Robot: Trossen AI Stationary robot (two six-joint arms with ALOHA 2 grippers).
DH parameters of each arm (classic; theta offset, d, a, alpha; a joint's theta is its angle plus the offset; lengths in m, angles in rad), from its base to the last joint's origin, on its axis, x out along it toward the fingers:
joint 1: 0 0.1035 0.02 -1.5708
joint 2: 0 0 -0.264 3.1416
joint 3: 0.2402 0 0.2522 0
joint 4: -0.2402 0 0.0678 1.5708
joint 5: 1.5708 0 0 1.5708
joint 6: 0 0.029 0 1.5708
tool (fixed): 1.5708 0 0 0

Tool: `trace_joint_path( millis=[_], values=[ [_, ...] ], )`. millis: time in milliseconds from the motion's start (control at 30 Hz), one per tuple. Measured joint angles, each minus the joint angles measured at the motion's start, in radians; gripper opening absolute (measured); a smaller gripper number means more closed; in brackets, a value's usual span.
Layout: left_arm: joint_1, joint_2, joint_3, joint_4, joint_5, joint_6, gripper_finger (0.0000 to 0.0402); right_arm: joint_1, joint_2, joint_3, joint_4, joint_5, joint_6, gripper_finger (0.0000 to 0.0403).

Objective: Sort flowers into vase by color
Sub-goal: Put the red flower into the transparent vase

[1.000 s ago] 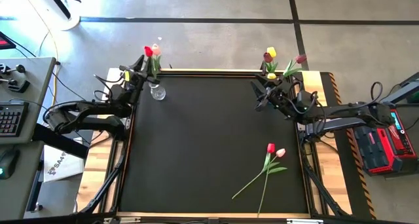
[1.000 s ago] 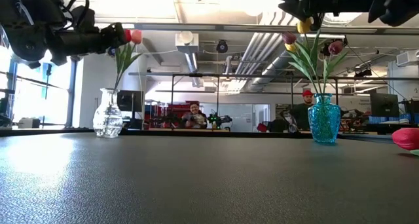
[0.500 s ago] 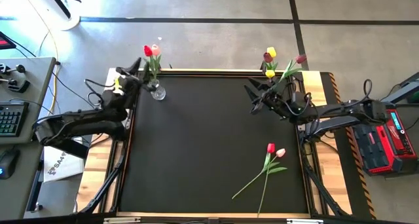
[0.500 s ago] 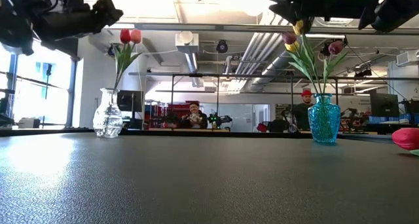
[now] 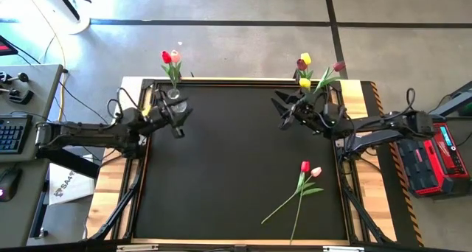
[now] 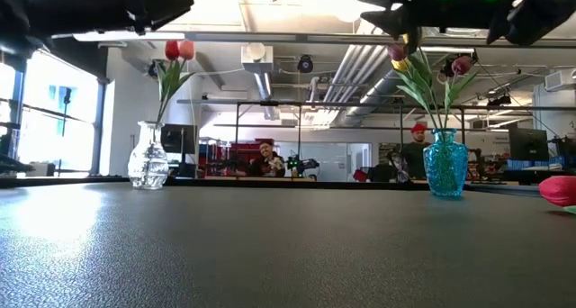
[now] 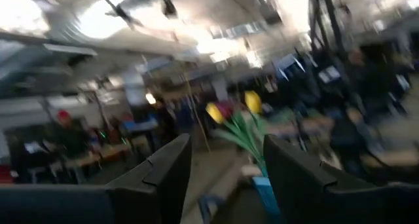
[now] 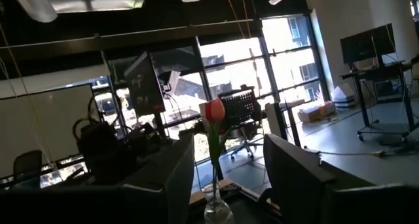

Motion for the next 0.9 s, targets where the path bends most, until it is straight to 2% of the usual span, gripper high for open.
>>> trace_joint_path(
  millis=[267, 333, 433, 533, 700, 800, 900],
  values=[
    [-0.174, 0.026, 0.135, -0.447, -0.037, -0.069, 0.0179, 0.001, 0.186, 0.109, -0.009, 0.012, 0.037, 0.0171],
    [-0.204, 0.039, 0.143, -0.506, -0.031, -0.100, 0.0179, 0.001, 0.229, 0.143, -0.011, -0.033, 0.057, 0.0171],
    [-0.223, 0.058, 0.142, -0.582, -0.025, -0.136, 0.0179, 0.001, 0.285, 0.180, -0.063, -0.188, 0.082, 0.0171],
    [-0.222, 0.078, 0.142, -0.588, -0.026, -0.148, 0.0179, 0.002, 0.342, 0.209, -0.084, -0.317, 0.133, 0.0171],
    [-0.225, 0.116, 0.142, -0.566, 0.008, -0.213, 0.0179, 0.009, 0.418, 0.256, -0.116, -0.444, 0.221, 0.0171],
    [-0.228, 0.164, 0.142, -0.502, -0.008, -0.275, 0.0178, 0.021, 0.434, 0.312, -0.252, -0.483, 0.271, 0.0171],
    [-0.228, 0.230, 0.142, -0.438, -0.037, -0.335, 0.0169, 0.039, 0.433, 0.408, -0.509, -0.457, 0.347, 0.0171]
  ],
)
